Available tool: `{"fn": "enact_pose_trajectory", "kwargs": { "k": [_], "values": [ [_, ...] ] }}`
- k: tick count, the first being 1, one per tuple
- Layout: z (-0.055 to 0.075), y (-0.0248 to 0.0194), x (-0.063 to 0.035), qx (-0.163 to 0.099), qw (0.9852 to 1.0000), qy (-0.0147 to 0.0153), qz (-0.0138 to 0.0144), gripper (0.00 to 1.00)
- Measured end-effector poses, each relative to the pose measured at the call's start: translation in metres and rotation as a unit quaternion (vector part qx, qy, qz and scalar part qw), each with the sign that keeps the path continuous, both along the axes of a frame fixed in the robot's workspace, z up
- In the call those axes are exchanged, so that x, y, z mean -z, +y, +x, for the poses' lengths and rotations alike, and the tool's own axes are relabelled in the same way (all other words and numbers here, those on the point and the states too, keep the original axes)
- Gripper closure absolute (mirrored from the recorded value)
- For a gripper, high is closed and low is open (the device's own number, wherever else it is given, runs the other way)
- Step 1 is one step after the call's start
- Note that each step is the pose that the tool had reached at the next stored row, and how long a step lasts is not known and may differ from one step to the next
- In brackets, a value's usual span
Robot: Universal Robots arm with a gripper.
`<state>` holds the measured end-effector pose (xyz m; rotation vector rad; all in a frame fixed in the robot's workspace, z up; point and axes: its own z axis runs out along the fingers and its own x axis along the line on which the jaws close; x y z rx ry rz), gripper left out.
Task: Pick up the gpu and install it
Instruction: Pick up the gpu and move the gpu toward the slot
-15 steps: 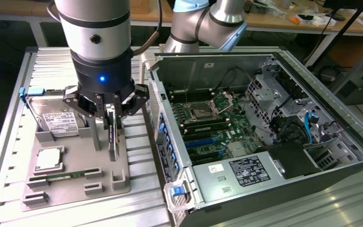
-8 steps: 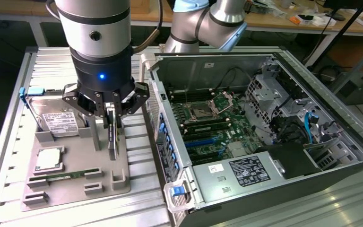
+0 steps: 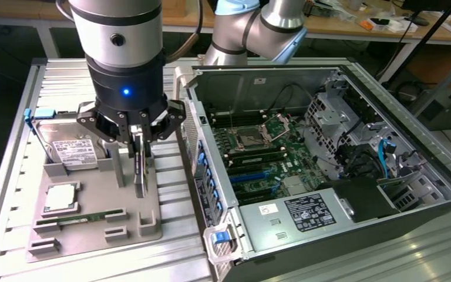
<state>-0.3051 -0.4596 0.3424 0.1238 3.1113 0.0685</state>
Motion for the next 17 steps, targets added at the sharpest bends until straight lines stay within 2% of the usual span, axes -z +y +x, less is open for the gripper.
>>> {"fn": "enact_pose_trajectory", "kwargs": {
  "k": [17],
  "values": [
    [0.0,0.0,-0.0066,0.0,1.0,-0.0001,0.0001,0.73]
  ]
}}
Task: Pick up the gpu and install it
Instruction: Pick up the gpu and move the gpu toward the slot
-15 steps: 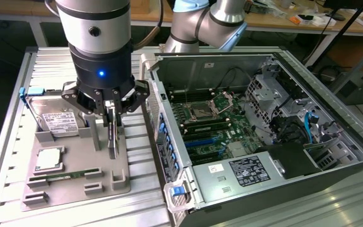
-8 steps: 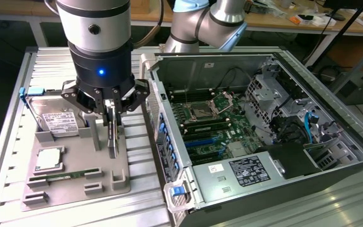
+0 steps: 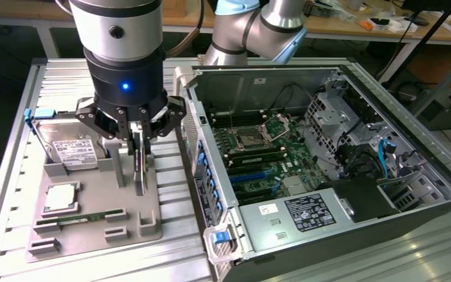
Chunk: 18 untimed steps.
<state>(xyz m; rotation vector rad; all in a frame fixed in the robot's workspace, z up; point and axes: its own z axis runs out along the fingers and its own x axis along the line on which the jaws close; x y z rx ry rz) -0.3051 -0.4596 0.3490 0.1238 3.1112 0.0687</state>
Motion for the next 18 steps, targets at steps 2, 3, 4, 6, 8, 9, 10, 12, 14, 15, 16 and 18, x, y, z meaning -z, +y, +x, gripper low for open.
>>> {"fn": "enact_pose_trajectory", "kwargs": {
  "k": [2,3,4,6,8,9,10,12,14,15,16,18],
  "values": [
    [0.0,0.0,-0.001,0.0,1.0,0.0,0.0,0.73],
    [0.0,0.0,-0.0015,0.0,1.0,0.0001,-0.0001,0.73],
    [0.0,0.0,-0.002,0.0,1.0,0.0,0.0,0.73],
    [0.0,0.0,-0.0031,0.0,1.0,0.0,0.0,0.73],
    [0.0,0.0,-0.0041,0.0,1.0,0.0,0.0,0.73],
    [0.0,0.0,-0.0048,0.0,1.0,0.0,0.0,0.73],
    [0.0,0.0,-0.0054,0.0,1.0,0.0001,-0.0001,0.73],
    [0.0,0.0,-0.0065,0.0,1.0,0.0,0.0,0.73],
    [0.0,0.0,-0.0076,0.0,1.0,0.0,0.0,0.73],
    [0.0,0.0,-0.0082,0.0,1.0,0.0,0.0,0.73],
    [0.0,0.0,-0.0087,0.0,1.0,0.0001,-0.0001,0.73],
    [0.0,0.0,-0.01,0.0,1.0,0.0,0.0,0.73]
  ]
}}
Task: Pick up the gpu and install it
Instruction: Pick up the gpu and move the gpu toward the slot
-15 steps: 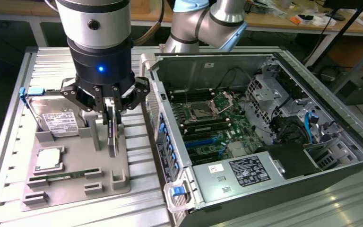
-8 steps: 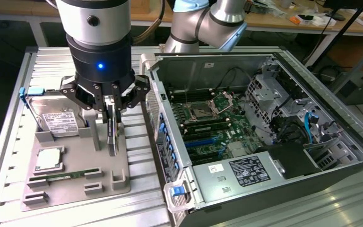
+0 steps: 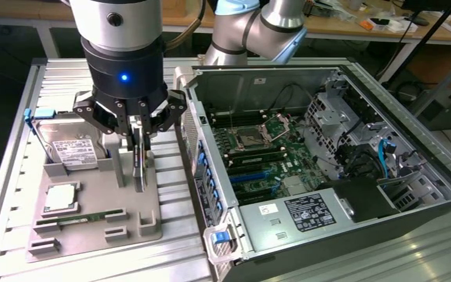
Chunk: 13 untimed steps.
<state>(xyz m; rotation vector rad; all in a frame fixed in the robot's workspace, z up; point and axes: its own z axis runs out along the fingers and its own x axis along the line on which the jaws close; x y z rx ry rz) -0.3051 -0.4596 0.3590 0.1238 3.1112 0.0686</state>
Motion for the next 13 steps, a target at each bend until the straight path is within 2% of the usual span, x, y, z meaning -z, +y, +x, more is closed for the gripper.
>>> {"fn": "enact_pose_trajectory", "kwargs": {
  "k": [13],
  "values": [
    [0.0,0.0,-0.0075,0.0,1.0,0.0,0.0,0.73]
  ]
}}
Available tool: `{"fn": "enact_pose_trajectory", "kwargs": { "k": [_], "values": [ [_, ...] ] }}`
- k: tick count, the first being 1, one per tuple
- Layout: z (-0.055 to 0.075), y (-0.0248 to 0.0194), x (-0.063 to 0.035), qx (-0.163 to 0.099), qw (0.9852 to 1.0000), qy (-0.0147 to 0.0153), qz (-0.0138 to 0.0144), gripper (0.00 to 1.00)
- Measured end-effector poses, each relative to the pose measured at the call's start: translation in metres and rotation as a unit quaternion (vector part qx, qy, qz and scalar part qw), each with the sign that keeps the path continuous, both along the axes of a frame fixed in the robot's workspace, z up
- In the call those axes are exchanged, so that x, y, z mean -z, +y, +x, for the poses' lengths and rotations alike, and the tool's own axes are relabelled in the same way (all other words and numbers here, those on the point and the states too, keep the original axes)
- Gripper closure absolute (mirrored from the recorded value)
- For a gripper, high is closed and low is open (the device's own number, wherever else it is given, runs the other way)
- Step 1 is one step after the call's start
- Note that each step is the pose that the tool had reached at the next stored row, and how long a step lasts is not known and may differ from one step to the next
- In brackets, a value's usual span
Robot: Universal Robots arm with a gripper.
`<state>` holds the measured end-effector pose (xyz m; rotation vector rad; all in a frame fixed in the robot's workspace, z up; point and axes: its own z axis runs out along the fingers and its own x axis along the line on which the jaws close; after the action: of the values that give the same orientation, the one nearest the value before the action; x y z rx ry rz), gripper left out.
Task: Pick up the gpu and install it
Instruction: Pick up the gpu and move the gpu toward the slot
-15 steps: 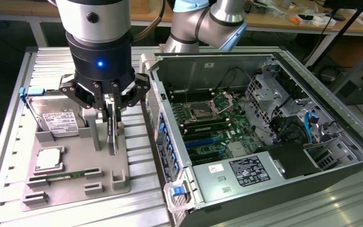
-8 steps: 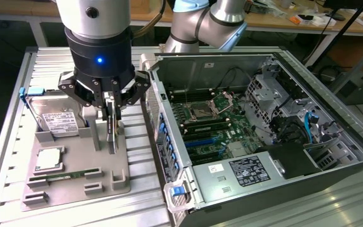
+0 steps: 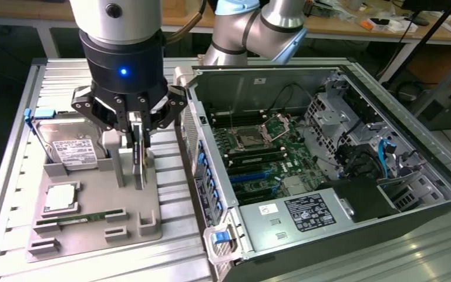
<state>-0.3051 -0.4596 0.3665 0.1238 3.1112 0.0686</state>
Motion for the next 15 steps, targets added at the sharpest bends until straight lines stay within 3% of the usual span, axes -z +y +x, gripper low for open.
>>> {"fn": "enact_pose_trajectory", "kwargs": {
  "k": [15],
  "values": [
    [0.0,0.0,-0.0068,0.0,1.0,0.0,0.0,0.73]
  ]
}}
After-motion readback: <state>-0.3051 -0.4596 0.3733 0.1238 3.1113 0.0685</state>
